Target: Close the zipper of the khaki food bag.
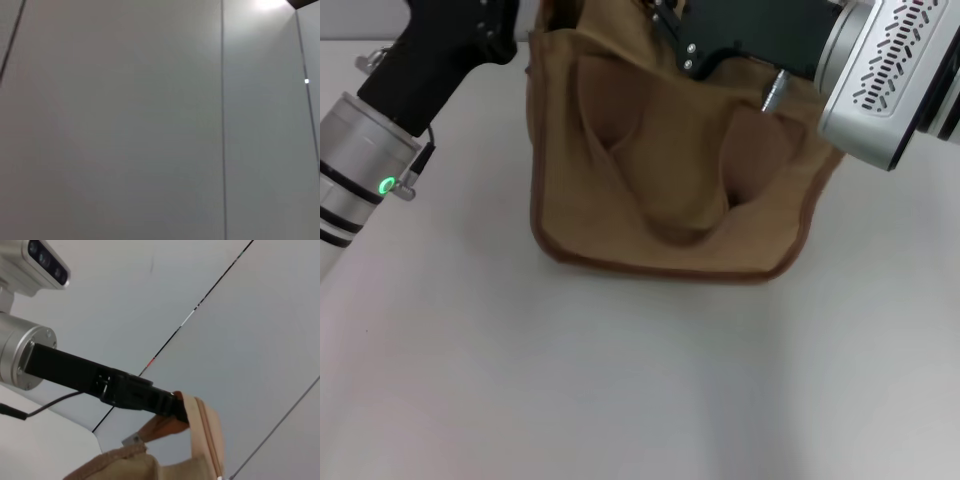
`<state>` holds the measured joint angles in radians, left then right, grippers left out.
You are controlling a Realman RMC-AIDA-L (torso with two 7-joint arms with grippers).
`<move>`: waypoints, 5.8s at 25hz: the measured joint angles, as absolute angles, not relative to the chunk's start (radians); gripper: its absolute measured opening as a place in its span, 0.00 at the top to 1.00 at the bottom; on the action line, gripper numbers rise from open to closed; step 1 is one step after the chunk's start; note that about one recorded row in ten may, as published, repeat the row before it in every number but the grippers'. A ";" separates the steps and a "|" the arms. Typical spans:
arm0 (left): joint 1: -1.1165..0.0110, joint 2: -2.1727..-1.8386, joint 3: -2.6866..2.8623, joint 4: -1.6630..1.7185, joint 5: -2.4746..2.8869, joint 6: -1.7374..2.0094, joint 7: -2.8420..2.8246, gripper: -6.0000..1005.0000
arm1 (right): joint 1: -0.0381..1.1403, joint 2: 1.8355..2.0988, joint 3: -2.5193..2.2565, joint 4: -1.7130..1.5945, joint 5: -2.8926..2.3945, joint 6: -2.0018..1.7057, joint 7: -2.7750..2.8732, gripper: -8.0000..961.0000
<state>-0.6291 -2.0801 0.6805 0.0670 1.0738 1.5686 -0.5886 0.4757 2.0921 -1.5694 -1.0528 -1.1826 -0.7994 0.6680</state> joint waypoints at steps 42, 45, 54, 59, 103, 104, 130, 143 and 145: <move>-0.544 -2.079 0.627 0.064 1.061 1.527 -0.566 0.97 | 0.232 2.092 -1.579 -1.173 -1.174 -0.786 0.681 0.98; -0.541 -2.078 0.627 0.064 1.061 1.525 -0.566 0.97 | 0.217 2.092 -1.574 -1.177 -1.173 -0.786 0.681 0.98; -0.537 -2.078 0.627 0.064 1.061 1.510 -0.566 0.97 | 0.170 2.092 -1.571 -1.183 -1.166 -0.791 0.681 0.98; -0.533 -2.078 0.627 0.064 1.062 1.505 -0.566 0.97 | 0.151 2.092 -1.560 -1.187 -1.157 -0.795 0.681 0.98; -0.355 -2.066 0.725 0.205 1.175 1.786 -0.725 0.22 | 0.081 2.080 -1.307 -1.064 -1.086 -1.379 0.993 0.34; -0.349 -2.066 0.750 0.219 1.196 1.785 -0.731 0.22 | 0.088 2.079 -1.307 -1.049 -1.111 -1.409 0.992 0.34; -0.294 -2.064 0.825 0.361 1.822 1.746 -0.792 0.20 | 0.283 2.086 -1.307 -0.580 -1.412 -1.502 0.837 0.20; -0.296 -2.066 0.798 0.361 1.820 1.764 -0.756 0.20 | 0.355 2.090 -1.303 -0.429 -1.408 -1.497 0.776 0.20; -0.299 -2.066 0.797 0.362 1.820 1.761 -0.755 0.20 | 0.350 2.091 -1.300 -0.425 -1.403 -1.497 0.775 0.20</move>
<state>-0.2994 -2.0661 0.7974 0.3616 1.8198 1.7609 -0.7554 0.3504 2.0905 -1.3003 -0.4249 -1.4026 -1.4969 0.7745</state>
